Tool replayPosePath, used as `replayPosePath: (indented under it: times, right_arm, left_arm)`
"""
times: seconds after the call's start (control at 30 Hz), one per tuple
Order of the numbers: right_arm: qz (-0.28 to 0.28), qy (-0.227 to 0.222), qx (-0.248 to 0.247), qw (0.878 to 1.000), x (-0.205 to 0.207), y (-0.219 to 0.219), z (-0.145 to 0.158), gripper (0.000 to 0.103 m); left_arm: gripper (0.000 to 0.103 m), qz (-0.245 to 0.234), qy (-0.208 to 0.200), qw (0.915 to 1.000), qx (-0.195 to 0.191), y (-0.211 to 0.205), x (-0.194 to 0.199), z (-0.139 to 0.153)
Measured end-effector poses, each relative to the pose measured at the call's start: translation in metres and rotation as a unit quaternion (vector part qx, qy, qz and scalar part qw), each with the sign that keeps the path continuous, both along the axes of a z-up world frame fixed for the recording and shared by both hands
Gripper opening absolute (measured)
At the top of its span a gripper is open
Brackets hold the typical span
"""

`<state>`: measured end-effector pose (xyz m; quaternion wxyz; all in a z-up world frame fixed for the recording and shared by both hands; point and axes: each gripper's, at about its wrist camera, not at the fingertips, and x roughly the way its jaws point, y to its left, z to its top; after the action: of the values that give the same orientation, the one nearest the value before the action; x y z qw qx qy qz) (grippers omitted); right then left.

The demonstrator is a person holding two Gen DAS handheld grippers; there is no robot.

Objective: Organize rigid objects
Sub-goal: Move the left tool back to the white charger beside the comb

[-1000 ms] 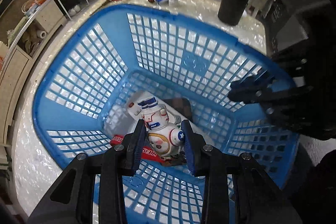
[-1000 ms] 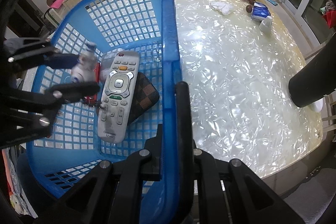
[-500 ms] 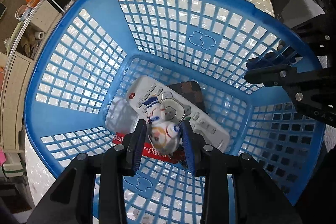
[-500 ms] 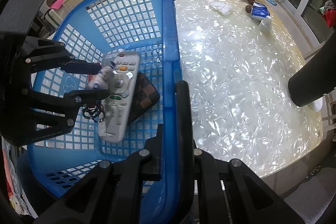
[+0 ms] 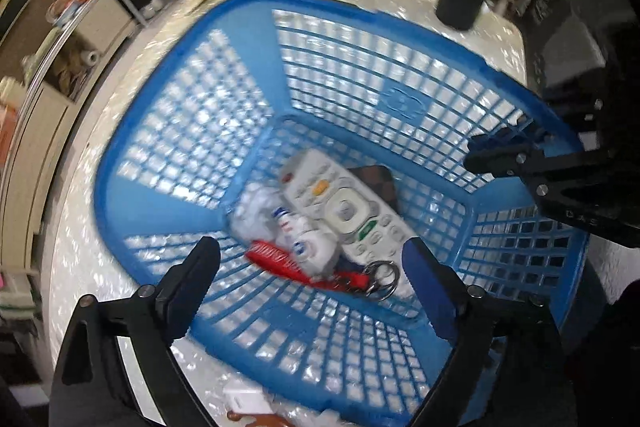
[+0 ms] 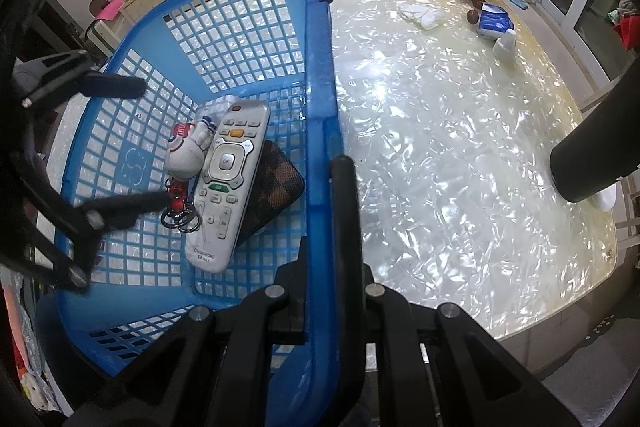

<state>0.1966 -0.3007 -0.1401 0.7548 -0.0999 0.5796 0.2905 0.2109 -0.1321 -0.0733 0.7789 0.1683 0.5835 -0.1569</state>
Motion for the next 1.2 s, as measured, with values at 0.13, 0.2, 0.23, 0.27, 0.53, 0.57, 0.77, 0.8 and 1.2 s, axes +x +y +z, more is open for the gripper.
replayPosePath:
  times: [0.13, 0.2, 0.23, 0.27, 0.53, 0.57, 0.77, 0.8, 1.2]
  right_arm:
    - [0.003, -0.001, -0.002, 1.000, 0.001, 0.001, 0.000, 0.009]
    - [0.003, -0.001, -0.002, 1.000, 0.001, 0.001, 0.000, 0.009]
    - [0.003, -0.001, -0.002, 1.000, 0.001, 0.001, 0.000, 0.009]
    - [0.003, -0.001, -0.002, 1.000, 0.001, 0.001, 0.000, 0.009]
    - [0.004, -0.003, -0.006, 1.000, 0.001, 0.002, 0.000, 0.009]
    - [0.004, -0.003, -0.007, 1.000, 0.001, 0.003, 0.000, 0.009]
    - [0.006, -0.003, -0.011, 1.000, 0.000, 0.004, 0.000, 0.009]
    - [0.006, -0.004, -0.012, 1.000, 0.000, 0.004, 0.000, 0.009]
    - [0.007, -0.003, -0.021, 1.000, -0.001, 0.005, -0.001, 0.009]
  left_arm:
    - [0.095, 0.016, -0.026, 0.9993, -0.020, 0.019, -0.017, 0.036]
    - [0.095, 0.027, -0.044, 0.9985, -0.019, 0.033, -0.029, 0.056]
    - [0.096, 0.035, -0.052, 0.9979, -0.020, 0.043, -0.036, 0.065]
    - [0.096, 0.045, -0.058, 0.9971, -0.021, 0.054, -0.044, 0.075]
    - [0.097, 0.152, -0.068, 0.9859, -0.013, 0.143, -0.085, 0.092]
    - [0.097, 0.161, -0.063, 0.9848, -0.014, 0.151, -0.090, 0.086]
    - [0.097, 0.181, -0.027, 0.9828, -0.020, 0.170, -0.110, 0.041]
    - [0.097, 0.184, -0.019, 0.9825, -0.024, 0.172, -0.112, 0.032]
    - [0.097, 0.170, 0.041, 0.9842, -0.030, 0.164, -0.113, -0.043]
